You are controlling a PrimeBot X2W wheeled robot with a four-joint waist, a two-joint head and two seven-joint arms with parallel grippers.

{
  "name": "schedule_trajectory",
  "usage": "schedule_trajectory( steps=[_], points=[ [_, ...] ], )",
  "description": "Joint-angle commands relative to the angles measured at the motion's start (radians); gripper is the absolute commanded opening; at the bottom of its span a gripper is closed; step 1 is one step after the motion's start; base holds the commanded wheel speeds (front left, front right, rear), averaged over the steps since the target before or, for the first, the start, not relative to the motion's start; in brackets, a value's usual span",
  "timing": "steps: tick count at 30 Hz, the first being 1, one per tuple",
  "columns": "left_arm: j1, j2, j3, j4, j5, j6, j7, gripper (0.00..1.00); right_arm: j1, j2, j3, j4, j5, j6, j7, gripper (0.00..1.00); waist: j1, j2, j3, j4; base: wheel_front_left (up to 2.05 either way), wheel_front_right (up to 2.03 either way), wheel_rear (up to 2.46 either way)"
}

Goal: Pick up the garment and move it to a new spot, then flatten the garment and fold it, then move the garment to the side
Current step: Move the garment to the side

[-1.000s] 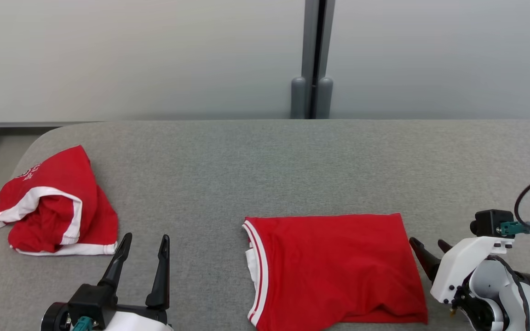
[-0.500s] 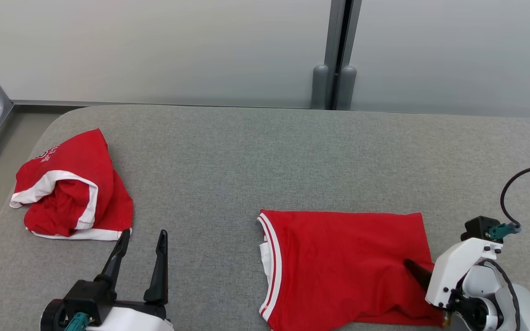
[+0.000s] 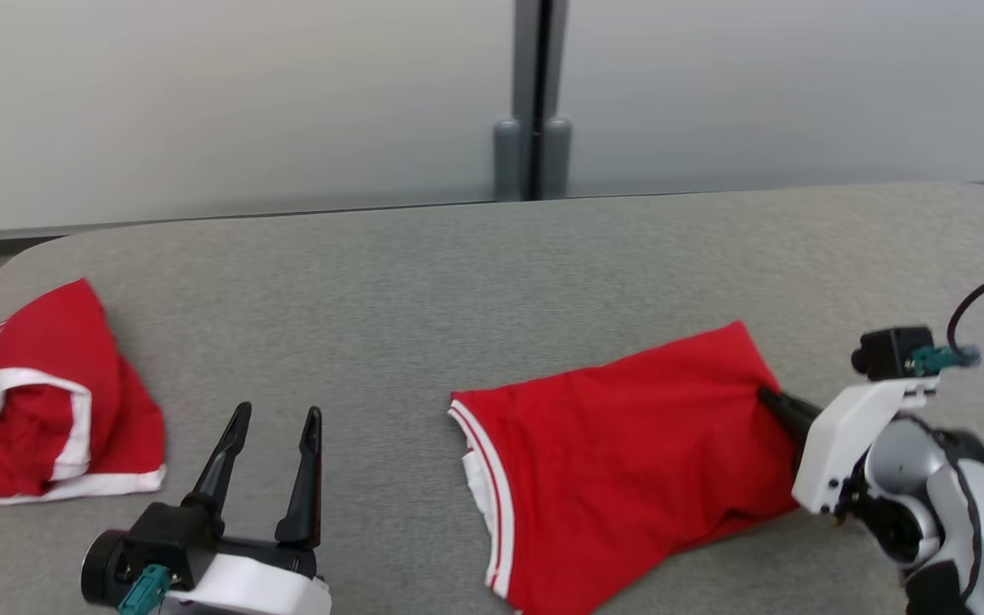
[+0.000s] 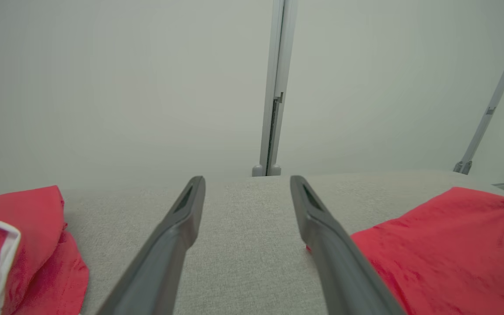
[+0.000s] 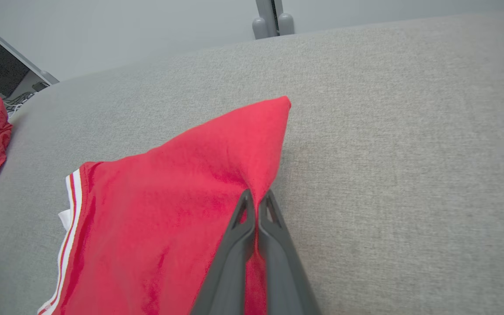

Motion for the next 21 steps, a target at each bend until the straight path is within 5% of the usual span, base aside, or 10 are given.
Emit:
schedule_trajectory(
  steps=[1,21],
  points=[
    [-0.029,0.001,-0.006,-0.004,0.008,-0.007,-0.001,1.0,-0.031,-0.028,0.009,-0.002,-0.008,0.001,-0.011,0.0,0.0,0.0,0.018,-0.057,0.0,0.0,0.0],
    [-0.251,0.036,-0.119,-0.079,0.086,-0.068,0.082,1.0,-0.387,-0.182,0.065,0.131,0.02,0.001,-0.116,0.0,0.0,0.0,0.246,-0.361,0.0,0.0,0.0]
  ],
)
